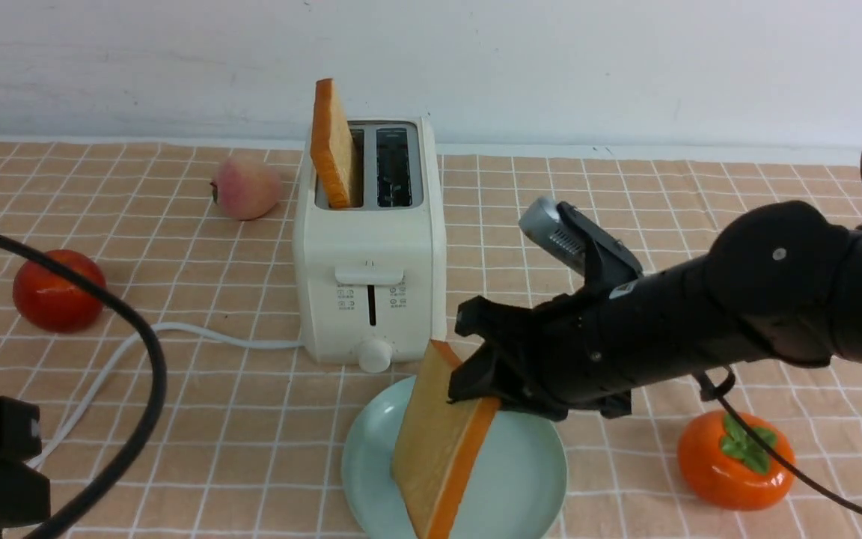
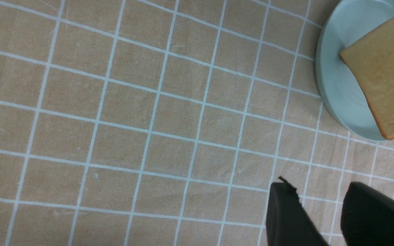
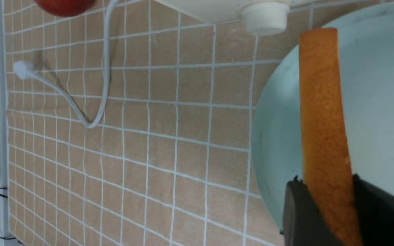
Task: Take toasted bread from bread machine on light coffee tablecloth place on plate.
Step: 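Place the held slice of bread on top of the slice on the plate with the right gripper, then reach for a toast slice standing in the toaster with the left gripper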
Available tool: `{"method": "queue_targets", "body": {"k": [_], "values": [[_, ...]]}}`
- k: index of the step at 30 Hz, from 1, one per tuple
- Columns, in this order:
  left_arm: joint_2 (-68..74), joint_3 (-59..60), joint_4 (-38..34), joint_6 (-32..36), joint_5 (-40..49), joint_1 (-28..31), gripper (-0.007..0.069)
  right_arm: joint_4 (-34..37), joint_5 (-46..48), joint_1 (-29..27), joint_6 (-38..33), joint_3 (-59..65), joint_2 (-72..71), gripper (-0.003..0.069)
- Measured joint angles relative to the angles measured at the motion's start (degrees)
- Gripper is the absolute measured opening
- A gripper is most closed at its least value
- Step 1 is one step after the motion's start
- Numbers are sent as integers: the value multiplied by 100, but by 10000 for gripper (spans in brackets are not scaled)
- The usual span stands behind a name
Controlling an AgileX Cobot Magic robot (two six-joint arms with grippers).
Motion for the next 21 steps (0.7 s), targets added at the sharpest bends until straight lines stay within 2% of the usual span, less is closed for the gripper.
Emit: {"method": "queue_targets", "body": {"k": [1,2,3,6,10,11,13,16,18,21], "values": [[0,0,-8,0,0,0,238,6,-12,0,-159,0,0,253],[0,0,-7,0,0,0,238,-1,-12,0,-159,0,0,253],[0,0,-7,0,0,0,238,-61,-12,0,-389,0,0,332],[0,0,-17,0,8,0,238,-387,77,-56,-779,5,-69,498],[0,0,-51,0,-8,0,238,-1030,449,-346,-895,-40,-346,642],[0,0,-51,0,-8,0,238,-1030,449,-366,-891,-49,-365,647],[0,0,-139,0,-168,0,238,-1694,905,-639,-860,-297,-620,677],[0,0,-418,113,-566,0,238,-2285,1393,-805,-697,-698,-853,669],[44,0,-858,550,-1072,0,238,-2646,1831,-835,-511,-1109,-1038,647],[256,0,-1979,1908,-1785,-1,238,-2719,2676,-799,-395,-1745,-1370,584]]}}
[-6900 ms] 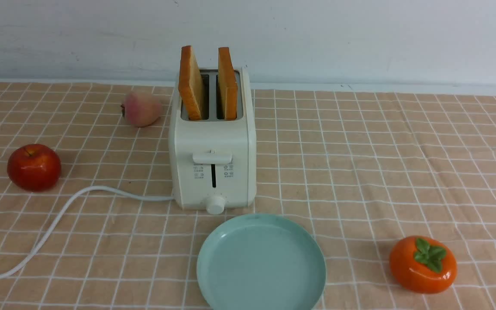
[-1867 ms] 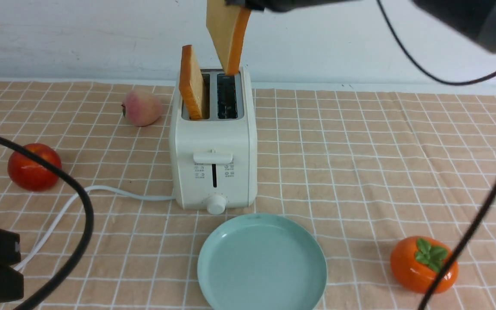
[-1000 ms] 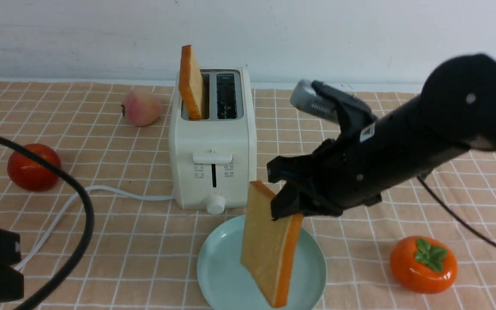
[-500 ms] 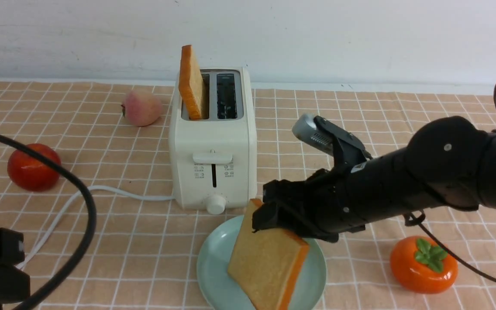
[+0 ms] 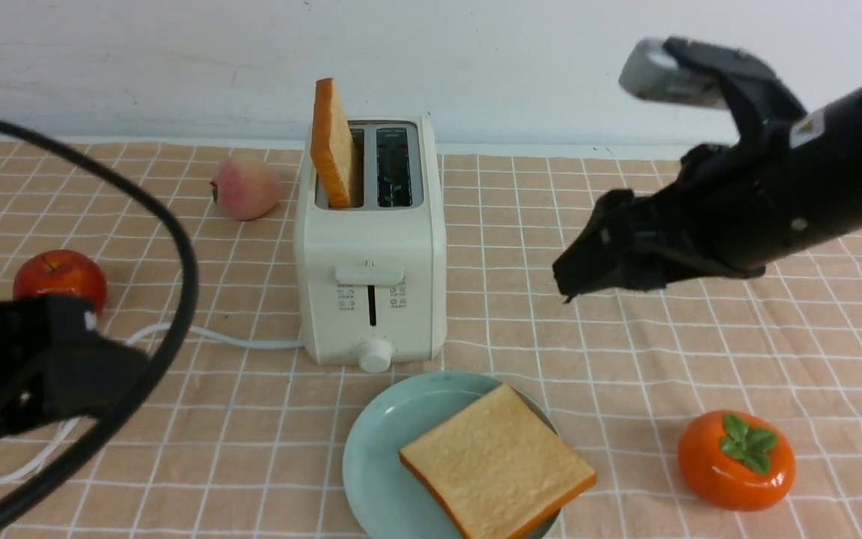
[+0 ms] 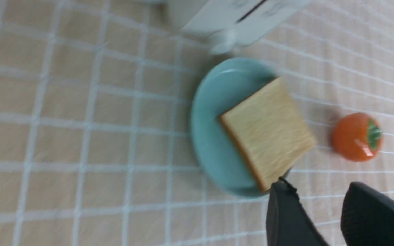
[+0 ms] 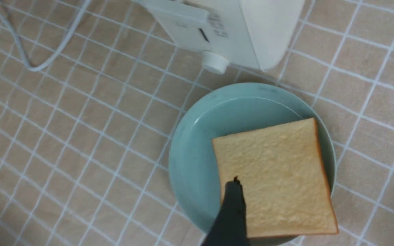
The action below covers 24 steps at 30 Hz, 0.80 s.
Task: Take toasted bread from bread machine on light coffee tablecloth place on plate.
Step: 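Reach for a toast slice standing in the toaster with the left gripper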
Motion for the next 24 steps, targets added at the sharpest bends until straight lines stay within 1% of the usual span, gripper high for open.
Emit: {"method": "queue_targets", "body": {"k": [1,2,3,4,5,8,10,11,13,14,16,17,20,23,24], "values": [[121,-15,-469,619,-191,0,238,16,269,52,17,-187,-145,547],[179,-30,-543,716,-258,0,238,17,343,59,17,-256,-169,542],[471,-168,-1031,1358,-425,0,239,55,569,134,30,-484,-371,501],[695,-319,-1225,1594,-461,0,243,87,654,182,37,-589,-505,479],[941,-512,-1334,1726,-467,0,249,117,699,215,37,-660,-640,461],[1457,-968,-1320,1796,-381,0,268,119,730,226,37,-711,-914,442],[2159,-1671,-888,1665,-209,0,316,-59,761,226,39,-734,-1265,431],[2207,-1723,-844,1639,-203,0,320,-94,772,226,39,-734,-1289,431],[2721,-2301,-331,1239,-191,0,374,-305,837,226,67,-734,-1525,430],[3041,-2623,8,920,-191,0,403,-401,881,226,129,-734,-1647,430],[3407,-3113,358,563,-186,0,444,-547,956,226,248,-734,-1764,430],[3727,-3436,617,281,-169,0,468,-633,979,226,320,-734,-1815,430],[4249,-4108,967,-56,-91,-57,507,-737,983,226,410,-734,-1865,430],[4713,-4679,1258,-164,37,-212,522,-836,983,226,512,-734,-1872,430],[4990,-5042,1523,-260,151,-405,526,-894,973,226,565,-734,-1872,430]]}}
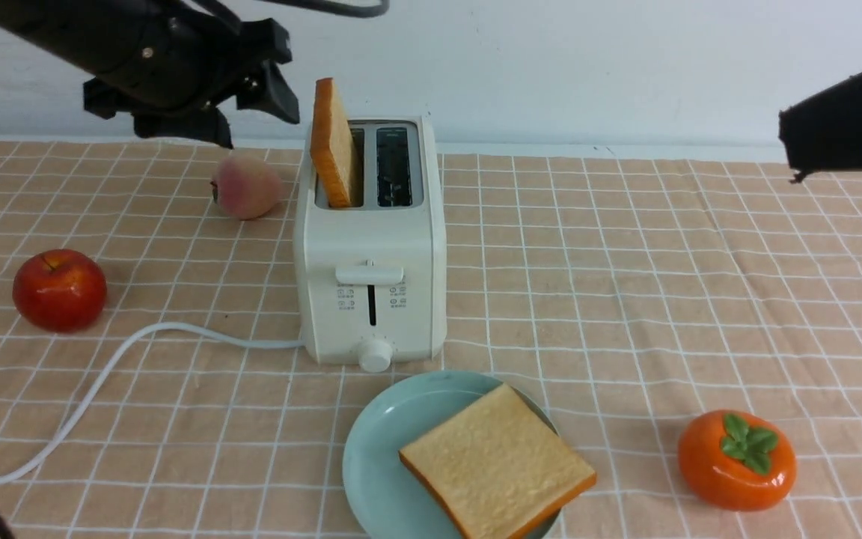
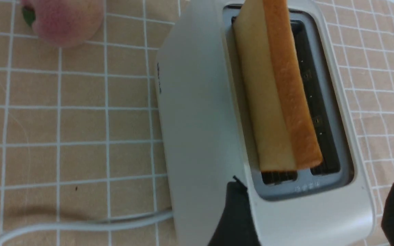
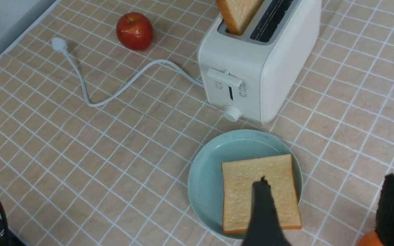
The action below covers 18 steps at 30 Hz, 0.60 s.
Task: Take toasted bread from bread machine on light coffee tablecloth place on plate.
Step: 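Reach for a toast slice standing in the toaster with the left gripper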
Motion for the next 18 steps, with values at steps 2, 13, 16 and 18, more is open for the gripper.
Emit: {"method": "queue_targets", "body": {"k": [2,13,16,18], "values": [[320,-438,386,-248,116,-223,528,-74,-13,0,53,0,0,430],[1536,-1619,1346,-1194,465,-683,522,-410,114,0,58,0,0,430],[1680,-1638,1414,-1206,465,-682,479,-528,187,0,60,0,0,430],[1687,-1638,1440,-1206,465,-682,428,-574,246,0,64,0,0,430]]}}
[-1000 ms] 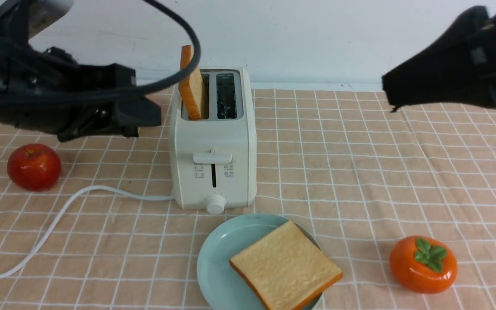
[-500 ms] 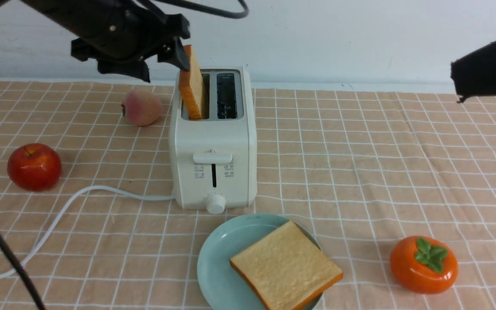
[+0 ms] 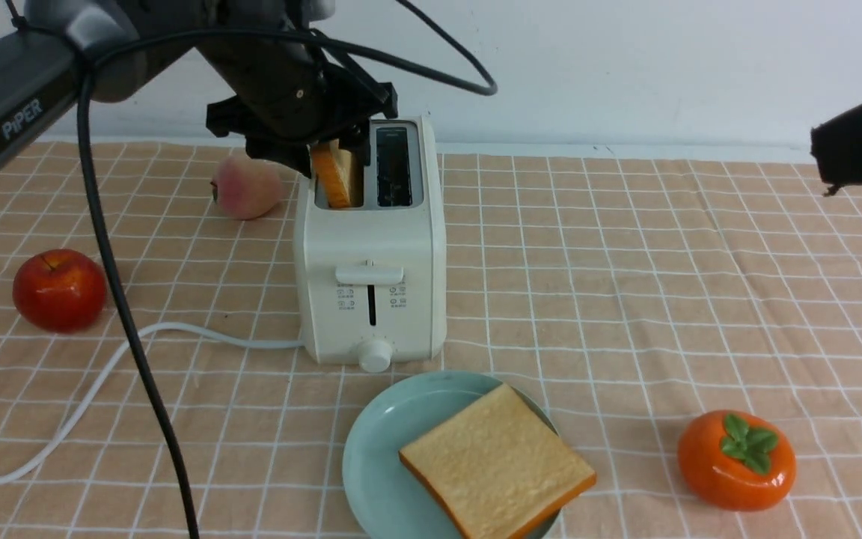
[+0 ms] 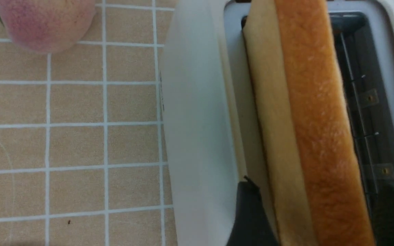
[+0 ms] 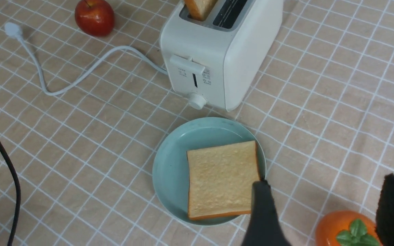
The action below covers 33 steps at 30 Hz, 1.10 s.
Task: Take toasted bread from bread machine on light coffee tablecloth place on plate.
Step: 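Reach for a toast slice standing in the toaster with the left gripper, then place the slice of bread on the plate with the left gripper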
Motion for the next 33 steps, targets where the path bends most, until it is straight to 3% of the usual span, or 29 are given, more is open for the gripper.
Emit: {"method": "queue_targets", "body": {"k": [1,2,4,5,7,14,18,22,24,25,29,33], "values": [[0,0,-1,0,0,0,421,-17,9,0,0,0,0,430],[-15,-12,-1,7,0,0,326,-59,24,0,0,0,0,430],[-36,-12,-1,11,0,0,267,-75,30,0,0,0,0,430],[-68,-12,-1,11,6,0,164,-97,43,0,0,0,0,430],[-166,-12,11,11,44,0,72,-110,61,0,0,0,0,426],[-1116,-12,117,106,108,0,75,-175,106,0,0,0,0,422],[-2293,-12,-142,656,171,0,75,-223,132,0,0,0,0,421],[-3184,148,-1051,1447,398,0,75,-282,214,0,0,0,0,421],[-3885,819,-2188,2209,650,0,75,-326,272,0,0,0,0,421],[-3976,886,-2369,2322,684,0,75,-333,273,0,0,0,0,421],[-4662,2800,-4156,3396,774,0,75,-349,300,0,0,0,0,421],[-4818,5419,-6265,4650,-60,0,75,-356,300,0,5,0,0,421]]}}
